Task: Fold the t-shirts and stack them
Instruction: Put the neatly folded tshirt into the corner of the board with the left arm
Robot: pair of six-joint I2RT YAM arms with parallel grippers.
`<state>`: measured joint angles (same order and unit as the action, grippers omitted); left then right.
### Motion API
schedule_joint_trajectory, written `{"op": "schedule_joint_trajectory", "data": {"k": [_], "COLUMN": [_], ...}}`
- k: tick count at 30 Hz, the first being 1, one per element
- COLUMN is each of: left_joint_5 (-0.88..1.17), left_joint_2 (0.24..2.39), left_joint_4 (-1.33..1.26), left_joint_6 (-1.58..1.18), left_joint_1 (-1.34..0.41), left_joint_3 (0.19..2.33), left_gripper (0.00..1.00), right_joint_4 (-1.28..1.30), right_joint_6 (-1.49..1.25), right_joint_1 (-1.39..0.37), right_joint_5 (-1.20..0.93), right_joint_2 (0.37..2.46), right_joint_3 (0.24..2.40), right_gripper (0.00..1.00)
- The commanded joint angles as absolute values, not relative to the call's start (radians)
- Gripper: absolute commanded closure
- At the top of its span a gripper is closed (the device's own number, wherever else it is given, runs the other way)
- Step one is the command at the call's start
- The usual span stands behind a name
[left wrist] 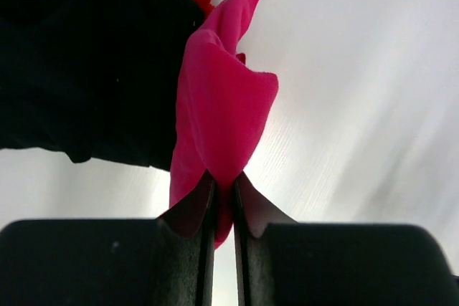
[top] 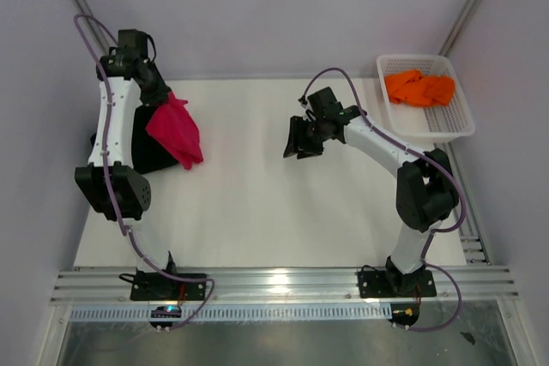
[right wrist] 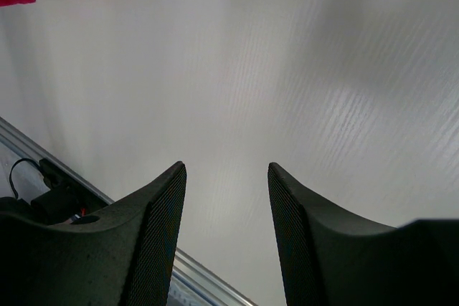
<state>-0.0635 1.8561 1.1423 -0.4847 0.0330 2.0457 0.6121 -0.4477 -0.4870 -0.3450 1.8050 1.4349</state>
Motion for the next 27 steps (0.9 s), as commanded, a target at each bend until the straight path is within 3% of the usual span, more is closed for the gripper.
{"op": "schedule_joint_trajectory", "data": {"k": [1, 11, 16, 27], "left_joint_5": [-0.02, -0.083, 0.053, 0.103], "left_joint_2": [1.905, 1.907, 1.891, 1.824], "left_joint_4": [1.252, 1.273, 1.256, 1.192], "left_joint_6": [-0.397, -0.385, -0.407, -0.385], "left_joint_1": [0.034, 0.043, 0.04, 0.032], "left_joint_3": [2.175, 2.261, 2.269, 2.313], "left_gripper": [1.0, 1.0, 1.0, 1.0], "right_joint_4": [0.56, 0.561, 0.558, 0.551], "right_joint_6": [-0.46, -0.456, -0.462, -0.479], "right_joint_1": [-0.485, -0.482, -0.48, -0.48], "right_joint_5": [-0.367, -0.357, -0.371, -0.396], "right_joint_2": [1.77, 1.778, 1.798, 1.839], "right_joint_3": [1.428, 1.43, 1.442, 1.457], "right_gripper": [0.46, 0.46, 0.46, 0.46]}}
